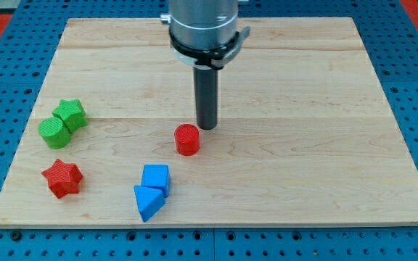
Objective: Push the red circle into the red star
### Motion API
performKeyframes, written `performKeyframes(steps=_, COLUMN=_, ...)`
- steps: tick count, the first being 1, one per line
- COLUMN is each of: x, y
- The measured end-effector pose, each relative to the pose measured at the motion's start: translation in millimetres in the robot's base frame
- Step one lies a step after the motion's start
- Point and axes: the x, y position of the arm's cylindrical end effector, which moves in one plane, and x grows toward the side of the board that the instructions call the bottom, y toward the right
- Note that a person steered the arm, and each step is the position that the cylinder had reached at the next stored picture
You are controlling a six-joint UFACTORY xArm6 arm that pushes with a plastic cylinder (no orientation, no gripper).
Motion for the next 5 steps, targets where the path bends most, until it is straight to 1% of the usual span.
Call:
performKeyframes(steps=1, x=21, y=-60)
performKeyframes(steps=2, x=38, y=-148)
performKeyframes(steps=3, x=37, y=-165)
performKeyframes(steps=4, x=18, y=-127)
performKeyframes(steps=5, x=19, y=-96)
